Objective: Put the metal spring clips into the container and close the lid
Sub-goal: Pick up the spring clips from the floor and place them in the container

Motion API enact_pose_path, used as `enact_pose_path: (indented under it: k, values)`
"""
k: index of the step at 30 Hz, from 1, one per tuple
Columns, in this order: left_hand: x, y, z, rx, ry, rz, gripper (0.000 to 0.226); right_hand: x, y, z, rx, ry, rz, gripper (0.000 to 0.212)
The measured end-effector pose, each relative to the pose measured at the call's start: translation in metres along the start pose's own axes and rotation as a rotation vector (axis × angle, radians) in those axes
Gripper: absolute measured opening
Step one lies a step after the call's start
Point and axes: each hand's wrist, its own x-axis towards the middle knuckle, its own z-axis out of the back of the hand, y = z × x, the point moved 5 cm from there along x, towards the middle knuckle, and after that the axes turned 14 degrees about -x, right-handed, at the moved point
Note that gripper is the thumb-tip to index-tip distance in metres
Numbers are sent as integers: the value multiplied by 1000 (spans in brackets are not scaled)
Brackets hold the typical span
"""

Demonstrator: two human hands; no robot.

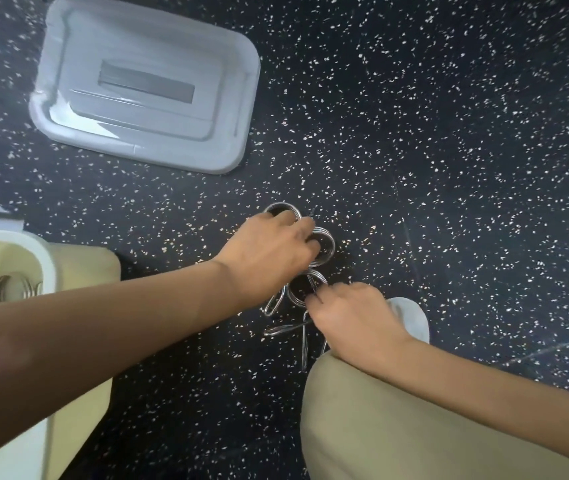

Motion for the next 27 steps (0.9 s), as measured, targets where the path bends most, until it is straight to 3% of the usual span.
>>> enact_pose_path:
  k: [5,9,16,20,24,27]
  values:
    - [-5,5,14,-21,-52,-44,13,-9,2,-1,-111,-121,70,24]
    - [-12,18,38,-129,-111,117,10,-15,-4,2,-135,-199,68,26]
    - [-50,37,84,-292,-4,244,11,-10,-15,15,-149,-300,24,31]
    - [-95,51,100,-445,88,443,14,-2,-22,29,-168,-342,-32,25]
    - [-136,58,110,-561,88,613,15,8,-31,39,-239,-318,-83,33]
    - [-166,59,111,-858,112,754,11,17,-36,44,-234,-323,-127,31]
